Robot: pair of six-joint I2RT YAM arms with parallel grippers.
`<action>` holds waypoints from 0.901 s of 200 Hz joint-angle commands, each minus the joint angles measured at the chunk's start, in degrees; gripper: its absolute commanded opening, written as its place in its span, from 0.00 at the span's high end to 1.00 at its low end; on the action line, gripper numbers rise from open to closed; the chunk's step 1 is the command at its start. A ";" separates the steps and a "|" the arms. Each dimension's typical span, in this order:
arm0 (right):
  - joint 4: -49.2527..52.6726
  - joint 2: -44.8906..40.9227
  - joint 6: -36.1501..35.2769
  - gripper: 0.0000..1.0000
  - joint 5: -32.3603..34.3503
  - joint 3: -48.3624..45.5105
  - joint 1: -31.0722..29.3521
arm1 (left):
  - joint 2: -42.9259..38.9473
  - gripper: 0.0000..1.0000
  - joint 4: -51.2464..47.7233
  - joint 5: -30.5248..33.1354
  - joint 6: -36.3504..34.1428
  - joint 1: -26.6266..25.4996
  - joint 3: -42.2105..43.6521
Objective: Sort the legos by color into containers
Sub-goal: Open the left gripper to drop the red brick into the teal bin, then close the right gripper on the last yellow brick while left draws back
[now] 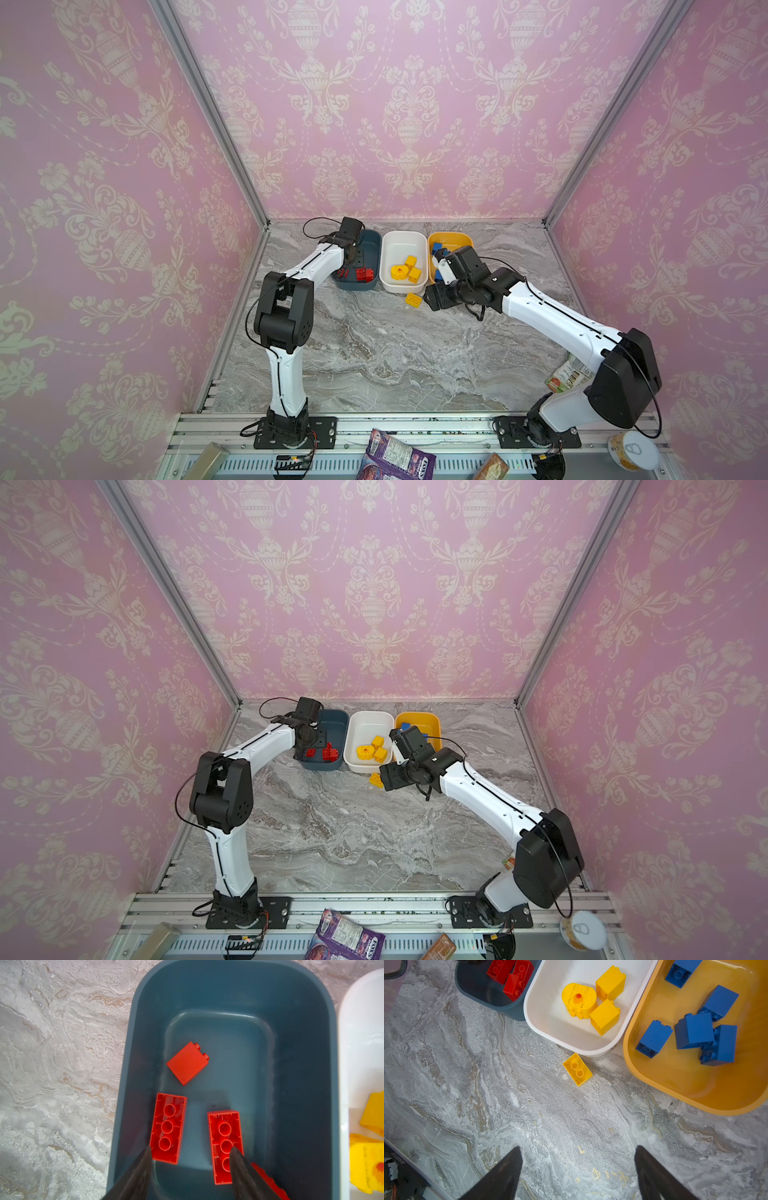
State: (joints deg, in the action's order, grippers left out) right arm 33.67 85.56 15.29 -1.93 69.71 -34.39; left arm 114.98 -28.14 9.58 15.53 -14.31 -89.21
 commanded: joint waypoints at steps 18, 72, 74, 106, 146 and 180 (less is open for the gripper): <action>-1.44 2.41 0.61 0.14 0.81 -0.45 -1.02 | -5.65 0.37 0.97 -0.94 0.87 0.07 2.75; -11.05 6.51 -5.91 0.14 0.78 -5.87 -2.00 | -14.13 0.30 4.24 -3.30 3.30 -1.29 10.07; -11.82 6.65 -6.13 0.14 0.59 -6.23 -2.06 | -14.44 0.29 4.41 -3.38 3.46 -1.28 10.47; -22.72 9.36 -8.11 0.14 -0.35 -11.03 -2.31 | -20.22 0.24 6.59 -5.42 5.81 -1.34 16.50; -27.14 14.02 -10.42 0.16 -0.81 -10.76 -2.26 | -26.42 0.20 7.44 -6.92 7.78 -1.34 22.43; -28.13 16.65 -11.51 0.19 -0.18 -9.40 -2.26 | -30.77 0.18 8.14 -8.01 9.38 -1.44 26.02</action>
State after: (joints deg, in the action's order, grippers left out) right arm 8.16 100.57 5.91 -2.13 58.65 -36.21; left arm 87.72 -21.17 3.49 22.41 -15.51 -65.36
